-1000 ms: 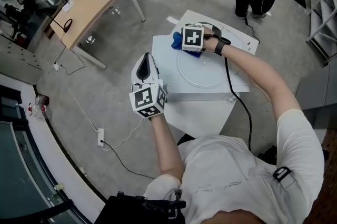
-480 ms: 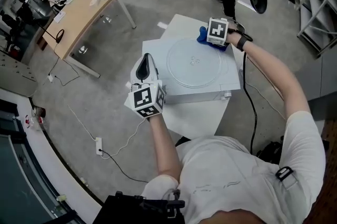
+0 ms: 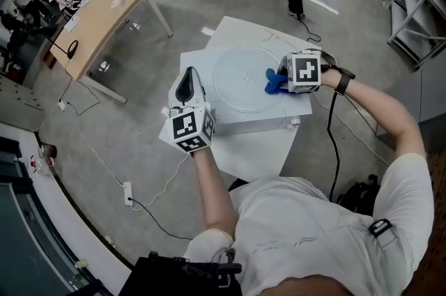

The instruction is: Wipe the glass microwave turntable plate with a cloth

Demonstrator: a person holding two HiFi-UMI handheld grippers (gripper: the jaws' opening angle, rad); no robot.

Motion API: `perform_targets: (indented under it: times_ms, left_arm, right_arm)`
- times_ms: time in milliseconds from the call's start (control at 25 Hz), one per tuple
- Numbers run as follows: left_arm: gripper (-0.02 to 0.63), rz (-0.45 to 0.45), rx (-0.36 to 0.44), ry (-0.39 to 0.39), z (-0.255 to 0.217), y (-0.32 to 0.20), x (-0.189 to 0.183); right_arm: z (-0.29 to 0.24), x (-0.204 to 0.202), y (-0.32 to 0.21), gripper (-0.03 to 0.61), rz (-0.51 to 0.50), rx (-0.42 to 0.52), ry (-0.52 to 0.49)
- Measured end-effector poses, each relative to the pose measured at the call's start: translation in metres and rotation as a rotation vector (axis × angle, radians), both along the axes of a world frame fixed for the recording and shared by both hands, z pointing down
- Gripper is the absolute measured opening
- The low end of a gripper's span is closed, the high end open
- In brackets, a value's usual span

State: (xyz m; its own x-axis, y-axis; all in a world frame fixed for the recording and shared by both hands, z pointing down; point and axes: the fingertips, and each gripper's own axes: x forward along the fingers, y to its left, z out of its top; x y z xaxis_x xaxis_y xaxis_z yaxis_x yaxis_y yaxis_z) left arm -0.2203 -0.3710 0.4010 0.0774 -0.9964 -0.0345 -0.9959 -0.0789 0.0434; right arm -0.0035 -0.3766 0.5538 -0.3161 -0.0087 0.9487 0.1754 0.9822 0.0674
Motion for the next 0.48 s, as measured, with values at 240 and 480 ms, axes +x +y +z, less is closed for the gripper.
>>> perform_targets:
  times_ms: [240, 480]
  left_arm:
    - [0.002, -0.011, -0.004, 0.001, 0.003, 0.004, -0.001]
    - [0.002, -0.038, 0.002, -0.002, -0.001, 0.007, -0.013]
  right_arm:
    - [0.012, -0.056, 0.076, 0.058, -0.153, -0.118, -0.078]
    - [0.000, -0.132, 0.079, 0.058, -0.207, -0.154, -0.175]
